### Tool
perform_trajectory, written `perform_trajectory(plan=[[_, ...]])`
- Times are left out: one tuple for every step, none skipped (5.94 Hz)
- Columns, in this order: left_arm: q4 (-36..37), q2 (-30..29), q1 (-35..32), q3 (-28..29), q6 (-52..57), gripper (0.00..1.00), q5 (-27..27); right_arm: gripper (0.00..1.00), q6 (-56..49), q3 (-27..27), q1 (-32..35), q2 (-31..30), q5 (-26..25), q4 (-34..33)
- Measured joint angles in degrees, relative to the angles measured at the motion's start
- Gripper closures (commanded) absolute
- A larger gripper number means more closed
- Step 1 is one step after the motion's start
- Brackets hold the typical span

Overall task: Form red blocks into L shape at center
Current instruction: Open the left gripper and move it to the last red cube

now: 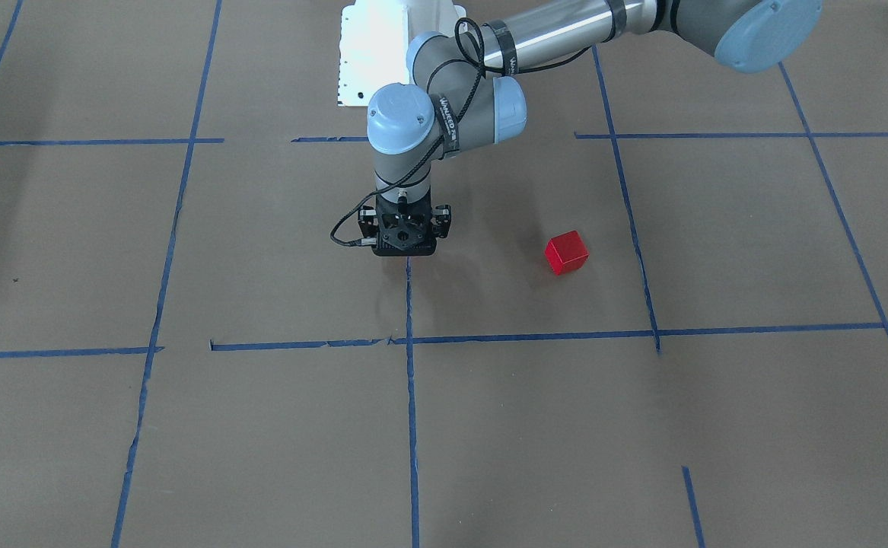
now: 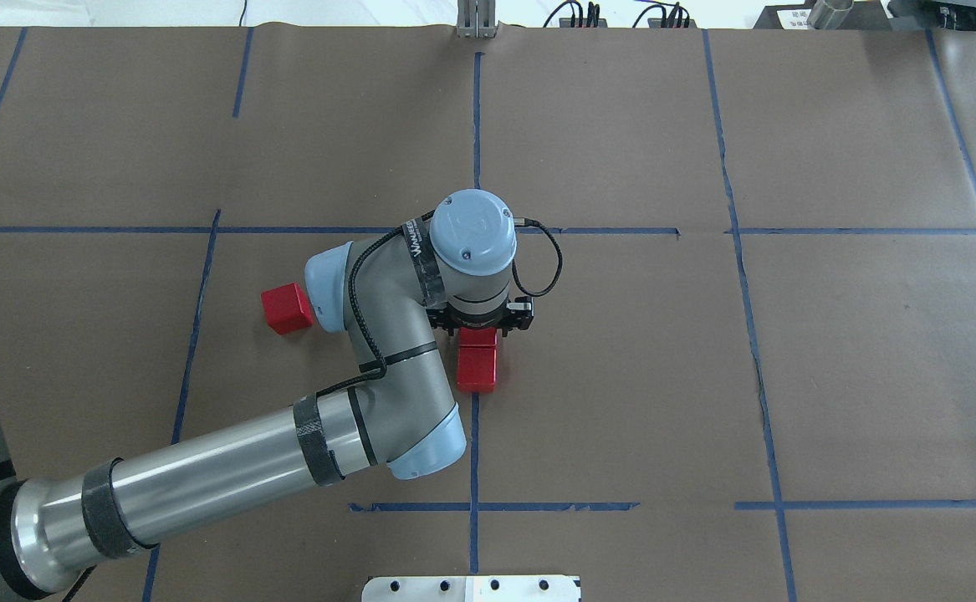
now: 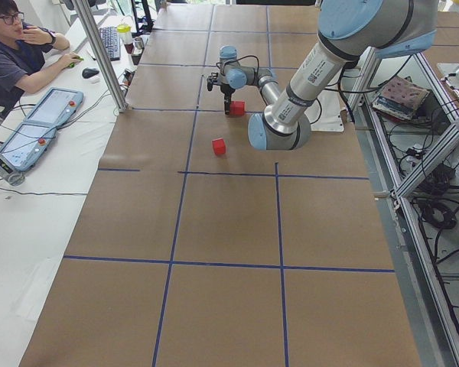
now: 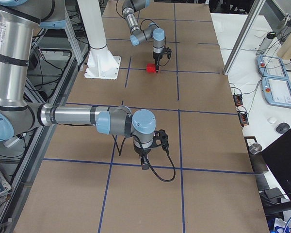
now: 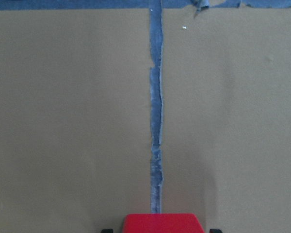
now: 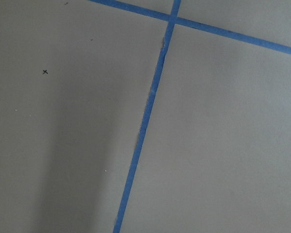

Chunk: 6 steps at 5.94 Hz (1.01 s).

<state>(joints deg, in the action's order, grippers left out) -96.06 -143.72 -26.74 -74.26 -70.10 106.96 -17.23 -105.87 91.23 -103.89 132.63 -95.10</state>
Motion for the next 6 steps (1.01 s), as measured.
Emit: perform_trajectory(plan=[[0.02,-0.04,-0.33,-0.5,0.38,0.0,0.02,0.0,0.0,0.03,0.0,0.0,0.0,0.0],[0.14,-0.06,-1.4,-1.81,0.61,0.0,0.4,0.0,0.02,0.03,0.0,0.0,0.0,0.0],[0.38,0.09,-3.3,-3.66,1.21,0.0,2.09,0.0,0.07,0.0,0.0,0.0,0.0,0.0],[0.88,1.49,-5.66,-6.3,4.97,0.0,4.87,0.0,0.11,-0.02,0.0,0.0,0.0,0.0],[1.32,4.87,-7.93,-10.0,12.14,0.0,7.2,0.0,0.15,-0.03,0.0,0.0,0.03,0.0],[1.39,9.48,-9.95,-14.3,19.99,0.0,8.92,0.0,0.2,-0.02,0.0,0.0,0.06,0.0]])
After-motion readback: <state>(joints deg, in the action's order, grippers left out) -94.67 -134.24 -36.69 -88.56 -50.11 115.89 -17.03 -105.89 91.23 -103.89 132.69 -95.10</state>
